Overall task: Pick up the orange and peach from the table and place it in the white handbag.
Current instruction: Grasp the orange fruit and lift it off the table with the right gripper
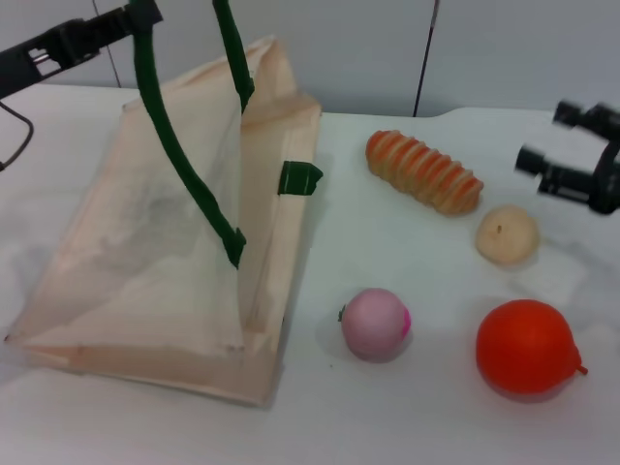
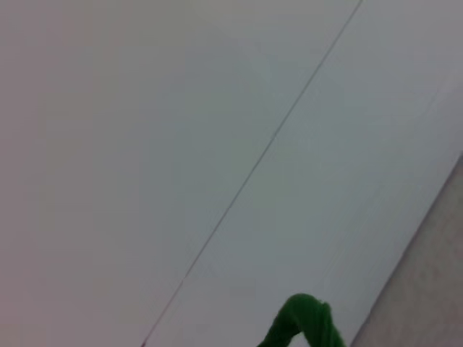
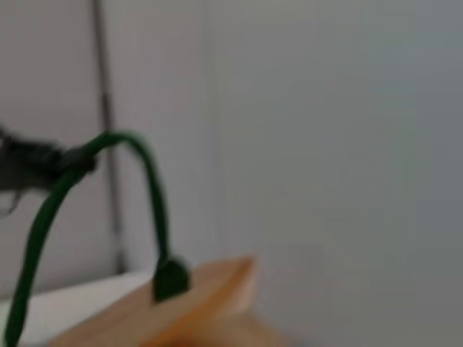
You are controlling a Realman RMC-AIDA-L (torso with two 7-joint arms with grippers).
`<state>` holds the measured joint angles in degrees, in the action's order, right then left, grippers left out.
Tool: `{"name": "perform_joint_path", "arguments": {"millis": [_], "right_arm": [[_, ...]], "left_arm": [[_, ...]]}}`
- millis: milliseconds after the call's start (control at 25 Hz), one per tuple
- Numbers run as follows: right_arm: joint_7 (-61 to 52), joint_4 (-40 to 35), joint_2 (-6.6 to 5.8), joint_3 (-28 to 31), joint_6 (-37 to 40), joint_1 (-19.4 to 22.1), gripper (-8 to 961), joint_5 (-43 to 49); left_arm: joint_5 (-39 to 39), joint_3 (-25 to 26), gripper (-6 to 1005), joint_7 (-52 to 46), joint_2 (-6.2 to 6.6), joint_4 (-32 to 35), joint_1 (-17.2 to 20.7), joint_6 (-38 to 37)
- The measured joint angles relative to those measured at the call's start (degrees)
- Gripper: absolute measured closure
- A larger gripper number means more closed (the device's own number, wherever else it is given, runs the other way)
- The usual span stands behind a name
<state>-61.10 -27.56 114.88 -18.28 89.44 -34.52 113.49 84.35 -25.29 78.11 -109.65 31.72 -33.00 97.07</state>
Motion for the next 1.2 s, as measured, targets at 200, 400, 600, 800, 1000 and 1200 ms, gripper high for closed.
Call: {"name": "perform_joint_path", "arguments": {"millis": [200,400,600,800,1000,1200], "right_arm": [[-2.8,-2.7,0.75,0.0,2.0,-0.4,142,8.5],[-6.6,-4.3,0.8,0.4,4.5,-0.3,143,14.2],[-11.1,-6.9,0.88,0.1,6.5,-0.3,145,21.2],[-14.1,-8.2,0.95,0.1,5.9,-0.9,147,26.0],[-16.3,-8.4,0.96,0.3,2.8,-1.8,149,29.7],[-17.6,-8.1,1.0,0.0,1.9,-2.9,150,33.1]], "left_arm": [[0.7,0.6,865,1.2,0.32,0.1,0.6,3.0],[0.5,0.5,865,2.3,0.21,0.5,0.9,4.0],[1.1,0.6,865,2.8,-0.05,0.6,1.4,4.1],[1.9,0.6,865,3.0,-0.12,0.6,1.6,4.5],[2.2,0.8,865,3.0,0.01,0.7,1.7,5.4],[2.2,2.0,866,3.0,0.24,0.6,1.9,6.3]]}}
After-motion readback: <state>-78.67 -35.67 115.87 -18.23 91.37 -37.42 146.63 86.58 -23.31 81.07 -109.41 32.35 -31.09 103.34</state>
